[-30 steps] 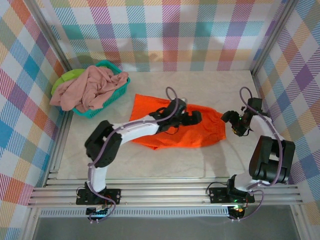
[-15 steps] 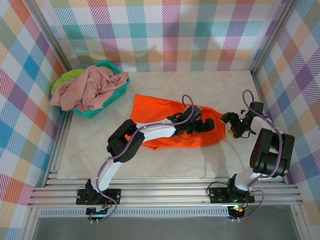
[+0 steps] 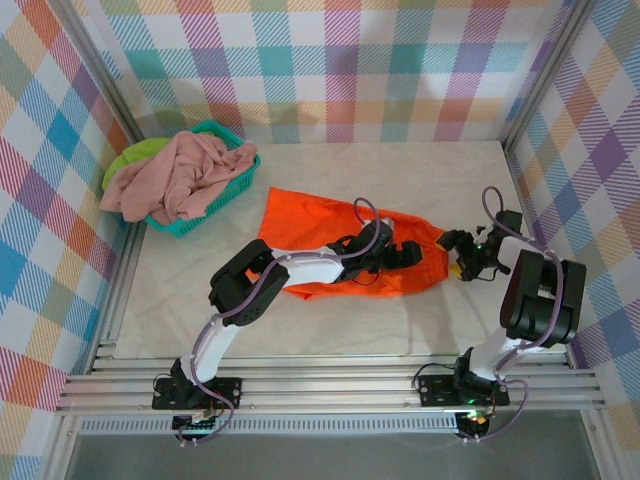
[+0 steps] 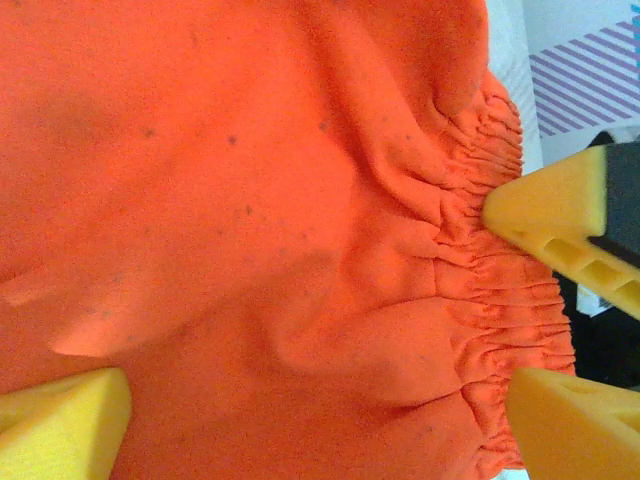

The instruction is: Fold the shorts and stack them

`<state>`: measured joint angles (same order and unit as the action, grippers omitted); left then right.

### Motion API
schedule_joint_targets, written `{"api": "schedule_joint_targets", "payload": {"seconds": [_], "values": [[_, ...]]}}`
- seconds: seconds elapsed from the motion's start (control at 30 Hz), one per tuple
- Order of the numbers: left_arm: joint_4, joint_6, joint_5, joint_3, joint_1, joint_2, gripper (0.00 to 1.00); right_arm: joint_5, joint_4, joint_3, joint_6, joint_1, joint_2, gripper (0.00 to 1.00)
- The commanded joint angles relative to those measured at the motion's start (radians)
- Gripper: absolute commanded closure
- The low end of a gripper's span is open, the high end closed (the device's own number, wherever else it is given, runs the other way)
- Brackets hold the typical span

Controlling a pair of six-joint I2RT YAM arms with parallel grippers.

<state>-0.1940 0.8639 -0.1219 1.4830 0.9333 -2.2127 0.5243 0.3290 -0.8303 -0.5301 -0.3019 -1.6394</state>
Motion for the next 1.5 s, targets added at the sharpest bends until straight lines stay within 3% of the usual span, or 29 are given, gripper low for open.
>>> {"api": "schedule_joint_targets", "payload": {"seconds": [0.0, 0.5, 0.87, 1.13, 1.2, 1.47], "values": [[0.076, 0.020, 0.020, -0.049, -0.014, -0.027, 0.03, 0.052, -0.037, 0.014, -0.021, -0.004, -0.016, 0.22], [0.074, 0.018, 0.022, -0.061, -0.014, -0.023, 0.03, 0.185, -0.171, 0.048, -0.082, 0.022, -0.016, 0.25], [0.077, 0.015, 0.021, -0.058, -0.014, -0.017, 0.03, 0.162, -0.128, 0.022, -0.038, 0.047, -0.058, 0.52], [0.072, 0.014, 0.021, -0.073, -0.020, 0.021, 0.03, 0.092, -0.061, -0.009, 0.018, 0.058, -0.063, 0.96], [0.056, 0.014, 0.021, -0.101, -0.033, 0.073, 0.03, 0.064, -0.028, -0.026, 0.040, 0.060, -0.059, 1.00], [0.162, -0.091, 0.084, -0.224, -0.117, 0.374, 0.00, -0.155, 0.170, -0.135, 0.174, 0.141, 0.043, 1.00]]}}
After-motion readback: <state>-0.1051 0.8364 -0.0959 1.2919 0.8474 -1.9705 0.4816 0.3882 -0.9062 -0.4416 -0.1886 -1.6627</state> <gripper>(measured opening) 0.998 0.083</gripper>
